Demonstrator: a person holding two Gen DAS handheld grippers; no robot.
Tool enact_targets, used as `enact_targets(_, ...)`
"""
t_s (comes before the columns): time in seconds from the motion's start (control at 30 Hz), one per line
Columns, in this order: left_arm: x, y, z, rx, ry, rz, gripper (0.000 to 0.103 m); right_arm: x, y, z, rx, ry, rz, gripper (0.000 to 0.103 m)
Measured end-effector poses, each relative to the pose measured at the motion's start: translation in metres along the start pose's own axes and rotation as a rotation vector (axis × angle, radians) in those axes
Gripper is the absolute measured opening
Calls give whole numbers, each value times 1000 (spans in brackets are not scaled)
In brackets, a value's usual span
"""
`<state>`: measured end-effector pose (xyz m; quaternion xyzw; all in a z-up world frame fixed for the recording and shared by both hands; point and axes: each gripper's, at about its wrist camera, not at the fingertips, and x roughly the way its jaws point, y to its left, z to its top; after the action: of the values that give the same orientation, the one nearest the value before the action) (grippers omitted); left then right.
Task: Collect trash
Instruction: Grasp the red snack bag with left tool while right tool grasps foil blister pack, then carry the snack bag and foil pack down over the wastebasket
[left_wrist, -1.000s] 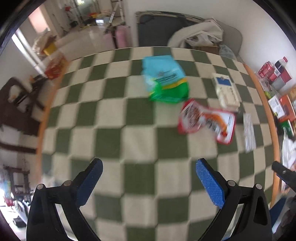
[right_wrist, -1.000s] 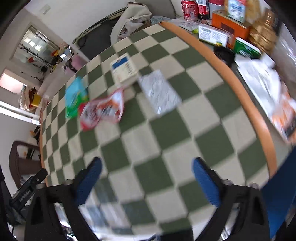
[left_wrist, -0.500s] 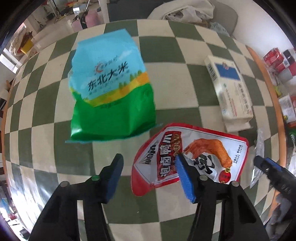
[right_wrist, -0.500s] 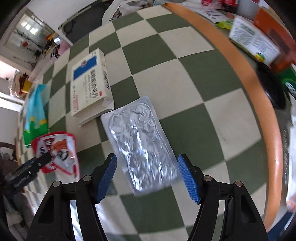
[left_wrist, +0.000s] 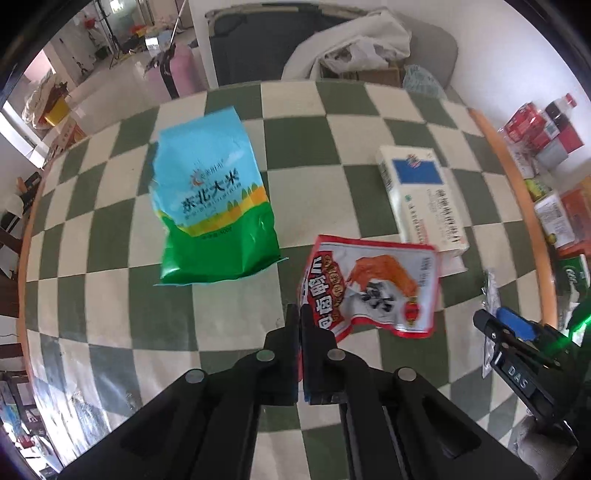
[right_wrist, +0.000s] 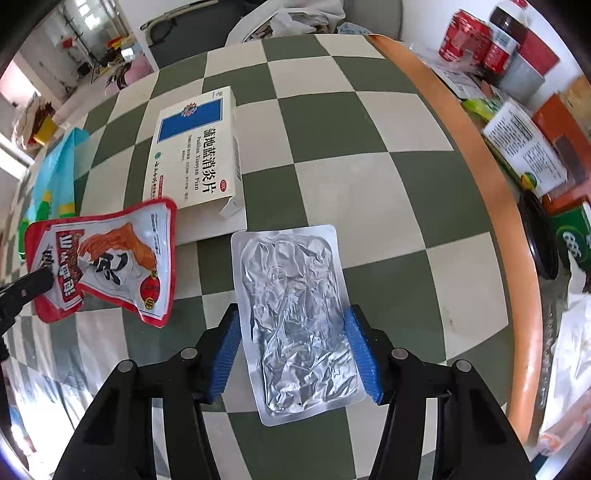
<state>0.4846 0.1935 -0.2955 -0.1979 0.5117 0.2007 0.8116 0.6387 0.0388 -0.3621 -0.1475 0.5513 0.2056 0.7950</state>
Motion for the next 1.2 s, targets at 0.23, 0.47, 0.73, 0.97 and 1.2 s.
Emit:
enact_targets(0.23, -37, 8, -7, 9, -65, 27, 0, -23, -7, 0, 50, -35, 119, 19)
enact_targets(0.47, -65, 11, -8, -22, -138, 47, 0, -56, -36, -12, 206, -76, 256, 4)
enact_targets(0.73, -89, 33, -24, -68, -172, 78, 0, -84, -51, -15, 275, -117, 311, 3)
enact_targets(0.97, -111, 57, -52, -98, -189, 100, 0, -118, -22, -30, 199, -155, 346, 3)
enact_targets(1.2, -140, 83, -108, -97, -216, 97, 0, -147, 13, -87, 142, -155, 378, 3)
